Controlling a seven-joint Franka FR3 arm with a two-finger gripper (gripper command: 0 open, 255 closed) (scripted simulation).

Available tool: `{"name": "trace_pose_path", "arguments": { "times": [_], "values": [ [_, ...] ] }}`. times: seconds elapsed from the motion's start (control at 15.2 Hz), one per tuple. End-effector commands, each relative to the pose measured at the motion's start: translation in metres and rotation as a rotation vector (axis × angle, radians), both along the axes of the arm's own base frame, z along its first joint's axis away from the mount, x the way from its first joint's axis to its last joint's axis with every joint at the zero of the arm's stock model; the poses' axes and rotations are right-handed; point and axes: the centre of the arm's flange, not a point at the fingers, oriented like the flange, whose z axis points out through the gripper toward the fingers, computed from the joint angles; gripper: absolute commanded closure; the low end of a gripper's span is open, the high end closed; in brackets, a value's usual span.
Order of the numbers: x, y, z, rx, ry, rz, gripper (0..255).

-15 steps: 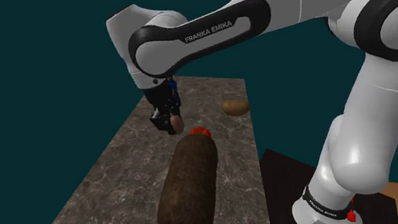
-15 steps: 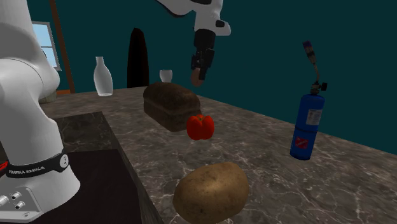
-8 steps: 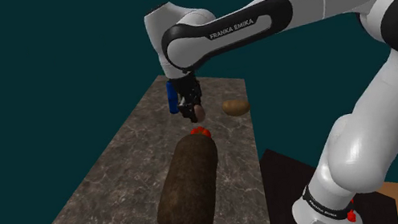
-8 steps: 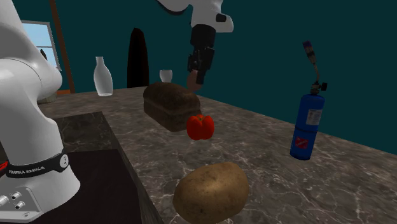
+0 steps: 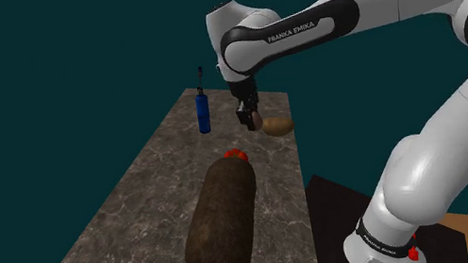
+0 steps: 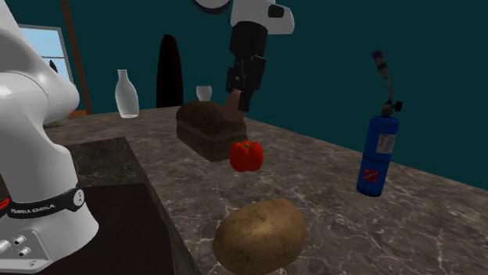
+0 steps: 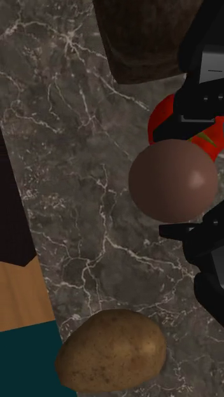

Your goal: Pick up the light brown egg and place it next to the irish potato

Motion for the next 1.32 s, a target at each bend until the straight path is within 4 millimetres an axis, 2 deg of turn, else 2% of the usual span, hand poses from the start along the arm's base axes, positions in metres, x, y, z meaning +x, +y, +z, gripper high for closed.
{"name": "trace_pose_path", "arguments": {
  "times": [0.0, 0.33, 0.4, 1.25],
  "values": [
    [-0.007, -0.03, 0.0, 0.001, 0.0, 0.001, 255],
    [-0.021, -0.095, 0.001, 0.001, 0.0, 0.001, 255],
    [-0.026, -0.118, 0.001, 0.001, 0.0, 0.001, 255],
    [-0.026, -0.118, -0.068, 0.001, 0.0, 0.001, 255]
  ]
}}
